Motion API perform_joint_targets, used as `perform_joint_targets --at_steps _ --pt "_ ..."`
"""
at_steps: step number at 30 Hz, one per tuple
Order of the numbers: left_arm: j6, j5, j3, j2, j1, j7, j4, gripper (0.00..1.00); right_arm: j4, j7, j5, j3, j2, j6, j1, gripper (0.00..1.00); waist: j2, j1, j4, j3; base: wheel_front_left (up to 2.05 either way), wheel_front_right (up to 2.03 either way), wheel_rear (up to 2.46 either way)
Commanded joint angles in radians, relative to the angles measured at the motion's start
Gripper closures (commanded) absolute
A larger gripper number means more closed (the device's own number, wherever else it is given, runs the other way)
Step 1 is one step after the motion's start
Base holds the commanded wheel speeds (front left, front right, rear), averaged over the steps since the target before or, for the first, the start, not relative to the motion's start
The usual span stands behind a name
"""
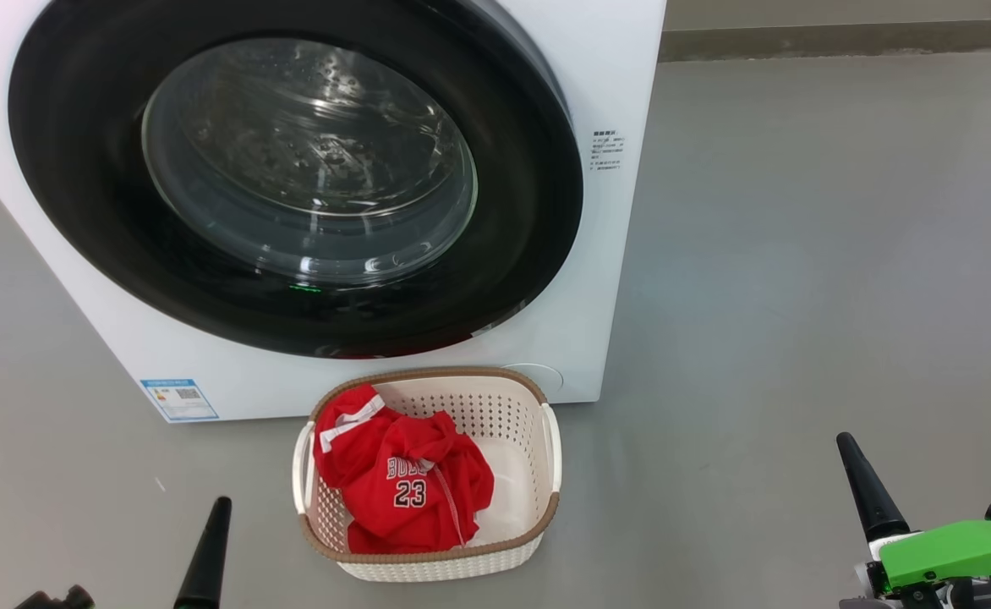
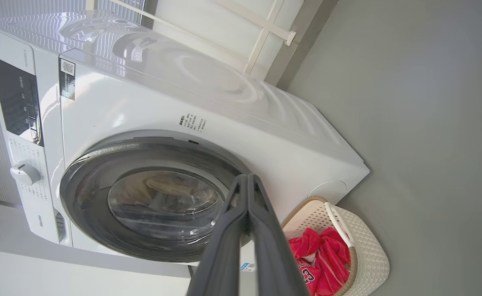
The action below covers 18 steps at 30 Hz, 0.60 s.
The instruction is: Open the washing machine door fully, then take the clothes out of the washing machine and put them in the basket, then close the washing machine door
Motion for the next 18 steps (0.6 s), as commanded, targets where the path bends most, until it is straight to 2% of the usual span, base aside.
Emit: perform_joint_targets --at_steps 1,18 --pt "-0.006 -0.024 0.032 0.009 -0.046 0.006 -0.028 1.0 -0.03 0.005 0.025 0.01 -0.008 0.0 -0.05 1.0 -0.0001 -0.0001 0.0 0.0 0.0 0.0 0.0" --pt "-0.007 -0.208 0.043 0.004 -0.073 0.055 -0.029 1.0 -0.039 0.056 0.192 -0.012 -0.001 -0.001 -0.082 1.0 -0.0001 -0.0001 -0.006 0.0 0.0 0.0 0.0"
